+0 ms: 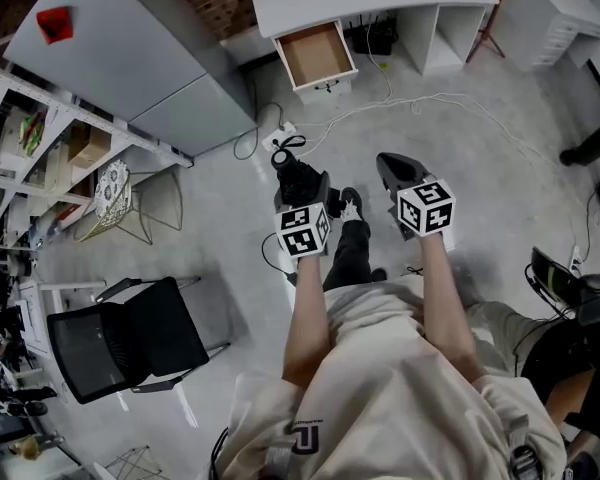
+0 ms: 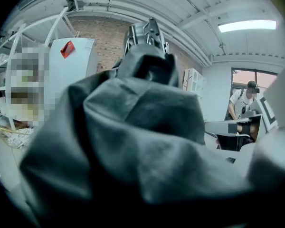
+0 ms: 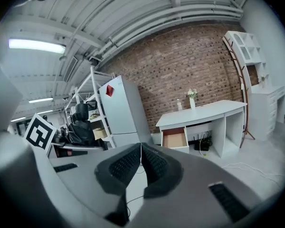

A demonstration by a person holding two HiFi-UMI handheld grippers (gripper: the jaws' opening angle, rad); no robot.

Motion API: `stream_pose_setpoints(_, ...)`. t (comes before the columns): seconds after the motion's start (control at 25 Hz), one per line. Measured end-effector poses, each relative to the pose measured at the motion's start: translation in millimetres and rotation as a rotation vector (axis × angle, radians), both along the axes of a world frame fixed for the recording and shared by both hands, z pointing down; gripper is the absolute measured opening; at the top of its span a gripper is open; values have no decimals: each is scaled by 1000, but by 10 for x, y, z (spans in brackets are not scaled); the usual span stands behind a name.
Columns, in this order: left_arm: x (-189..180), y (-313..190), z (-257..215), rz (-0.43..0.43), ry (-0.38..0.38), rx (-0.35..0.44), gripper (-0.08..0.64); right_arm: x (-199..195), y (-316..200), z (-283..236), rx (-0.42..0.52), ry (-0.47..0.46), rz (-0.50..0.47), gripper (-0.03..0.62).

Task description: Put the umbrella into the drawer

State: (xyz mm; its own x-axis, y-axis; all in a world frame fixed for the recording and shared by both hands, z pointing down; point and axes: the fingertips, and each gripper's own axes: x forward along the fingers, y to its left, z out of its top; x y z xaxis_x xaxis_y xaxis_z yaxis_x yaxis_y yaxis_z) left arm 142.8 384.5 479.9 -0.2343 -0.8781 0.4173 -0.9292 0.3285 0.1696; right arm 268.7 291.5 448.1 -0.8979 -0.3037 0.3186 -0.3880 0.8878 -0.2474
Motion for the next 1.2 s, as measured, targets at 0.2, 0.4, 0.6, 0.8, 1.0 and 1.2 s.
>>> stream_pose_setpoints(0.2, -239, -268, 19, -40, 5, 2, 278, -233, -220, 46, -12, 20, -51, 69)
stream_pose_setpoints(0.4, -443, -681, -93, -67, 19, 43, 278, -460, -404, 120, -25, 55, -99, 69)
stream_pose_setpoints(0.6, -549, -1107, -124, -29, 35, 50, 278, -649, -837, 47, -31, 60, -87, 69)
stream_pose_setpoints(0.8, -844, -1436, -179, -31, 35, 45, 278, -913, -1255, -13, -67, 44, -46, 69)
stream_pose_setpoints(1.0, -1254, -1800, -250, -47, 39, 52, 278, -1216, -1650, 22, -85, 61, -3, 69)
stream_pose_setpoints(1.2, -1613, -2253, -302, -43, 37, 69, 278, -1466, -2050, 40, -84, 75, 17, 69)
